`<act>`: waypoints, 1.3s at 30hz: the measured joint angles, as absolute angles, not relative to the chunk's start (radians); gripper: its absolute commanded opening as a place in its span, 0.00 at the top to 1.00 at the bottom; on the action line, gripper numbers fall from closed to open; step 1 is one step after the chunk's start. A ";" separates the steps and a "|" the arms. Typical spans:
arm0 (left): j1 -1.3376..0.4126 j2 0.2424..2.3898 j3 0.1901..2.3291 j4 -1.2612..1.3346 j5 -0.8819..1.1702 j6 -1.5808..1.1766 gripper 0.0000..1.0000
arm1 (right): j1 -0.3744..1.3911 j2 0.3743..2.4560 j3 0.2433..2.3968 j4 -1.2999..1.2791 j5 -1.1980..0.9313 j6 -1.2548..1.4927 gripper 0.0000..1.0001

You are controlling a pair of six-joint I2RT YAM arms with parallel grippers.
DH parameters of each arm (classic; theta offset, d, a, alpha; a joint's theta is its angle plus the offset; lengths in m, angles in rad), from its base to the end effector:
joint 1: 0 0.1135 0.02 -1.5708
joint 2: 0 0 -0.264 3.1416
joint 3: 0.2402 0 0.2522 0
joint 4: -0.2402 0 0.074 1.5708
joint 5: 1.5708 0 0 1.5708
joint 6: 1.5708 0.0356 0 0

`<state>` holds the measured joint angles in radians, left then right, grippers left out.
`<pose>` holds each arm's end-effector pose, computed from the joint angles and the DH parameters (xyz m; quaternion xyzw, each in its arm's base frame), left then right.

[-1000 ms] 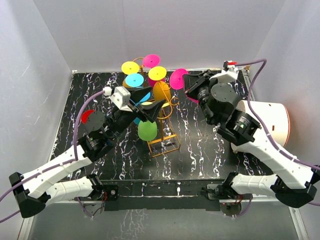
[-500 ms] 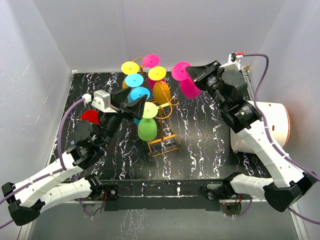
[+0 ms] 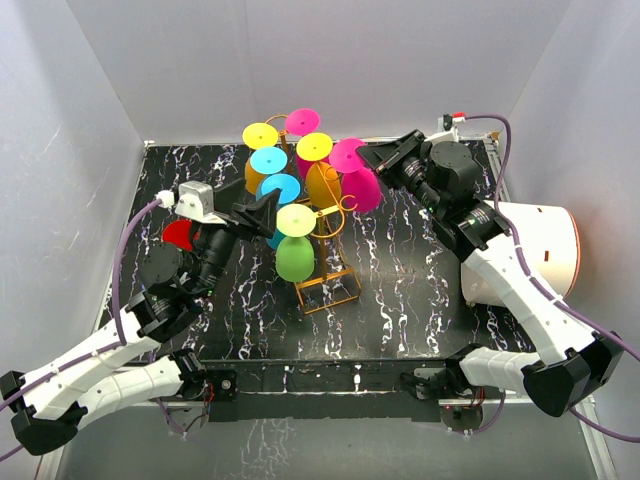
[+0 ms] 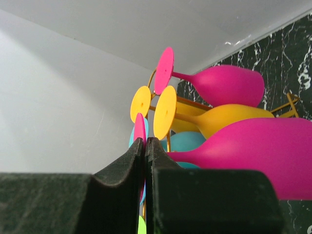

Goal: Place the wine glass upside down on the wine glass rack

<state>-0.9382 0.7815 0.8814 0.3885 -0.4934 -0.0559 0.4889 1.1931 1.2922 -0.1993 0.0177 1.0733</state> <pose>0.1102 -0.1218 0.4330 0.0240 0.5411 -0.2857 0.7906 0.2382 0.1260 0.4319 0.2193 0.7085 0.4676 0.4810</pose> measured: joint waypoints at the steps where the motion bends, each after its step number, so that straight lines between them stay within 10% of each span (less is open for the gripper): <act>1: -0.938 0.781 0.881 0.384 -0.525 -0.057 0.27 | 0.489 1.193 1.283 -0.196 0.010 1.076 1.00; 19: -0.938 0.708 0.768 0.300 -1.169 -0.118 0.24 | 0.488 1.211 1.245 -0.130 -0.078 1.091 1.00; 39: -0.656 0.780 0.781 -0.139 -1.047 -0.469 0.18 | 0.488 1.244 1.227 -0.078 -0.134 1.103 0.97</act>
